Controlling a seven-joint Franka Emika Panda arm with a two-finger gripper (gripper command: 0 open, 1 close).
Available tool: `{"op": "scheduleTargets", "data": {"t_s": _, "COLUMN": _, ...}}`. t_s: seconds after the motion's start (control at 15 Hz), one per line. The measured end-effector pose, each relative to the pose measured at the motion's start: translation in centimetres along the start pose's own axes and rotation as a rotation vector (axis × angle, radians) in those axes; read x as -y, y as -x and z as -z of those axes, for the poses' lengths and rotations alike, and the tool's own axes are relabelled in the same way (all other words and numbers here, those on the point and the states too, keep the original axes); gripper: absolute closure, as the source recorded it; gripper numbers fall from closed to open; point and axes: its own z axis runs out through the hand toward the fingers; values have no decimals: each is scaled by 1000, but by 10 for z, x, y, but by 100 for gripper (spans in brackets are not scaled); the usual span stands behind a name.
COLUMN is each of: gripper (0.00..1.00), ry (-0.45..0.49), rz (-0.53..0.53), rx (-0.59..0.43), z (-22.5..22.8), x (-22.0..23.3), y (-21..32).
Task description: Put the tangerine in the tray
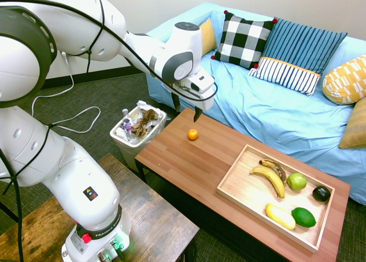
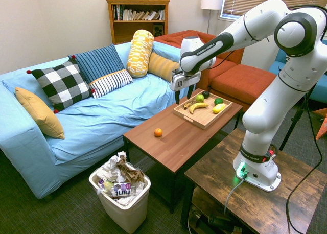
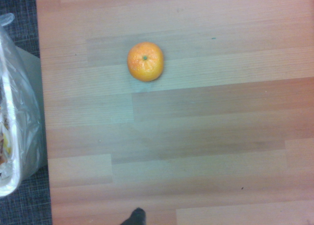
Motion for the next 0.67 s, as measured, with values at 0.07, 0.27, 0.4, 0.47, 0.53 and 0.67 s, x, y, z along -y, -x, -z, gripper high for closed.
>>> {"op": "scheduleTargets", "data": {"t_s": 0.07, "gripper": 0, "ry": 0, "rz": 0, "rx": 0, "z": 0, "x": 1, "y": -1}}
{"op": "scheduleTargets", "data": {"t_s": 0.27, "gripper": 0, "ry": -18, "rz": 6, "rx": -15, "z": -12, "x": 10, "y": -1}}
{"op": "scheduleTargets", "data": {"t_s": 0.4, "gripper": 0, "ry": -35, "rz": 5, "rx": -19, "z": -40, "x": 22, "y": -3}}
{"op": "scheduleTargets", "data": {"t_s": 0.47, "gripper": 0, "ry": -37, "rz": 2, "rx": -14, "z": -58, "x": 29, "y": -4}}
{"op": "scheduleTargets", "data": {"t_s": 0.53, "gripper": 0, "ry": -41, "rz": -4, "rx": -11, "z": -75, "x": 36, "y": -5}}
{"op": "scheduleTargets", "data": {"t_s": 0.67, "gripper": 0, "ry": -40, "rz": -9, "rx": -9, "z": -105, "x": 57, "y": -6}}
